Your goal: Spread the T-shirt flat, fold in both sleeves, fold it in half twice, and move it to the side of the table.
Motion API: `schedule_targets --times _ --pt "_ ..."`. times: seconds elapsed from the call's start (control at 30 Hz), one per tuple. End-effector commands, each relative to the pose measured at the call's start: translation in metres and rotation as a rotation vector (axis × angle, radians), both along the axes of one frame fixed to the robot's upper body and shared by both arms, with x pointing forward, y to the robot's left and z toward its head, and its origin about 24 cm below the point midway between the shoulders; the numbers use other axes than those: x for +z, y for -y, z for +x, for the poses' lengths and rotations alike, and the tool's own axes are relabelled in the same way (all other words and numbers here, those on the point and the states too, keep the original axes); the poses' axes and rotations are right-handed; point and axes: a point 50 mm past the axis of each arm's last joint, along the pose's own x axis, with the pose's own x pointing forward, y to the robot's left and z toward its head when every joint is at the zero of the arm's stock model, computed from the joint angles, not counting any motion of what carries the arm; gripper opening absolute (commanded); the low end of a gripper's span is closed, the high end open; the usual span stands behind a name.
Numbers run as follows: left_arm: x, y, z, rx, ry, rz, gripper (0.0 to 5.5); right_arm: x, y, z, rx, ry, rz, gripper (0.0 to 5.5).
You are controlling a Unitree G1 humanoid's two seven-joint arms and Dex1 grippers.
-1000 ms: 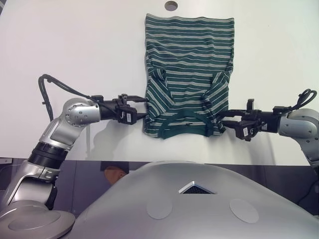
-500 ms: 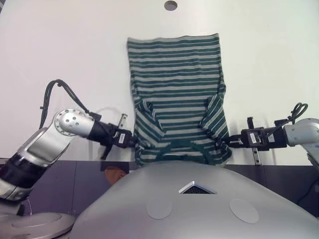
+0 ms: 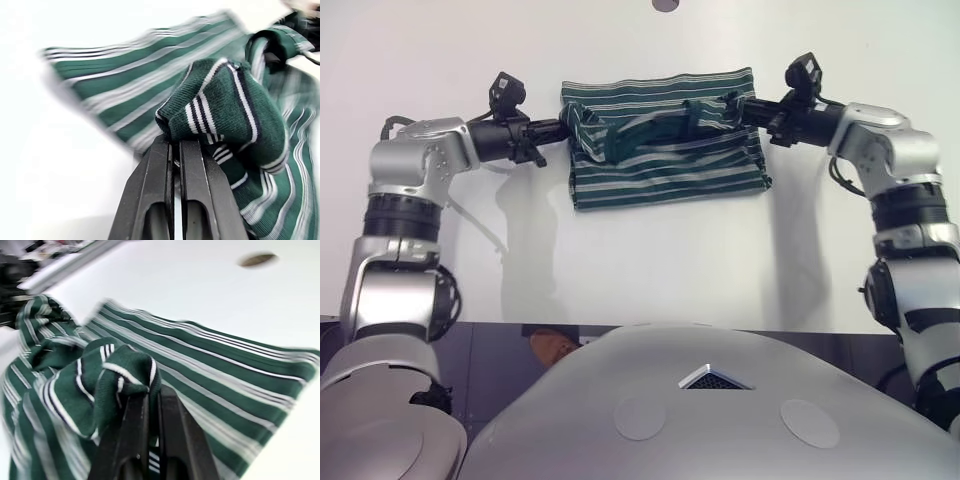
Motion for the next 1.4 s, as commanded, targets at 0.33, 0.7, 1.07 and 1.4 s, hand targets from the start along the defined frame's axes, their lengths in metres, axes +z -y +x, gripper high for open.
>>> schedule_targets --times 0.33,0.7,1.07,1.4 --pt "0.006 0.027 0.050 0.327 0.028 -0.124 1.01 0.003 0.012 0.024 -0.299 -0.113 0.226 0.96" --pt "0.034 0.025 0.044 0.261 0.360 -0.257 0.44 0.013 0.012 0.025 -0.303 0.060 0.155 0.34" --pt "-0.027 0.069 -0.038 -0.521 0.165 0.294 0.02 -0.031 0.006 0.021 -0.014 0.164 -0.632 0.00" --pt "-0.015 0.032 0.026 -0.415 0.294 0.660 0.02 -0.036 -0.028 -0.052 0.677 0.174 -0.557 0.00"
